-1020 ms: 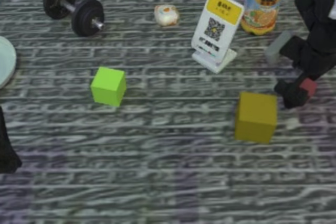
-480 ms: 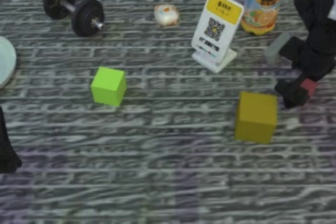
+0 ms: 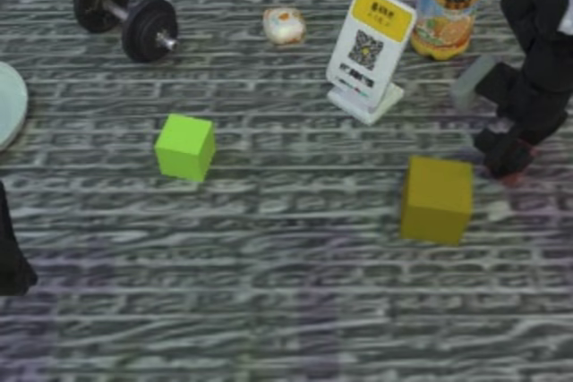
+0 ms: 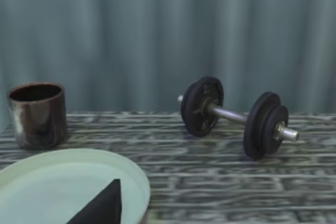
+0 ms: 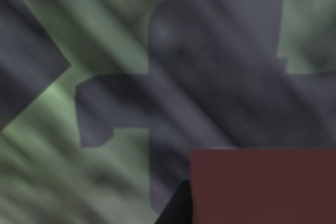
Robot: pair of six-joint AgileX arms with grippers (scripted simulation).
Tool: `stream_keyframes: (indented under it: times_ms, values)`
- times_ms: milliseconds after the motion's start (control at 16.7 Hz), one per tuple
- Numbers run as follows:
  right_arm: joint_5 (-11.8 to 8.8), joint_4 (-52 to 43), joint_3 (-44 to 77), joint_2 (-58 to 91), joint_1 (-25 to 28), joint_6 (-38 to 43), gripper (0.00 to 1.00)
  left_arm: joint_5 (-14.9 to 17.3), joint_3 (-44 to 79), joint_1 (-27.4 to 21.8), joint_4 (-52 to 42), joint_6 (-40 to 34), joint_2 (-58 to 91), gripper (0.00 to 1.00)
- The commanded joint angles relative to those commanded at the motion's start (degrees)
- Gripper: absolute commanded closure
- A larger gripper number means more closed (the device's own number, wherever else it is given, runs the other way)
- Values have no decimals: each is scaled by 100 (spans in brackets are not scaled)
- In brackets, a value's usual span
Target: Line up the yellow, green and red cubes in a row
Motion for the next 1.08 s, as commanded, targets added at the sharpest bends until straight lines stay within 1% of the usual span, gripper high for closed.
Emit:
stream_keyframes:
  times_ms: [360, 420, 540, 900, 1080]
  values:
    - [0, 0, 0, 0, 0, 0, 100, 0, 0, 0, 0, 0, 0, 0]
    - [-83, -139, 15, -223, 0, 85, 100, 0, 0, 0, 0, 0, 0, 0]
    - [-84, -237, 106, -245, 21, 64, 100, 0, 0, 0, 0, 0, 0, 0]
    - [-88, -1383, 859, -584, 45, 71, 100, 0, 0, 0, 0, 0, 0, 0]
    - [-87, -1482, 937, -643, 51, 73, 100, 0, 0, 0, 0, 0, 0, 0]
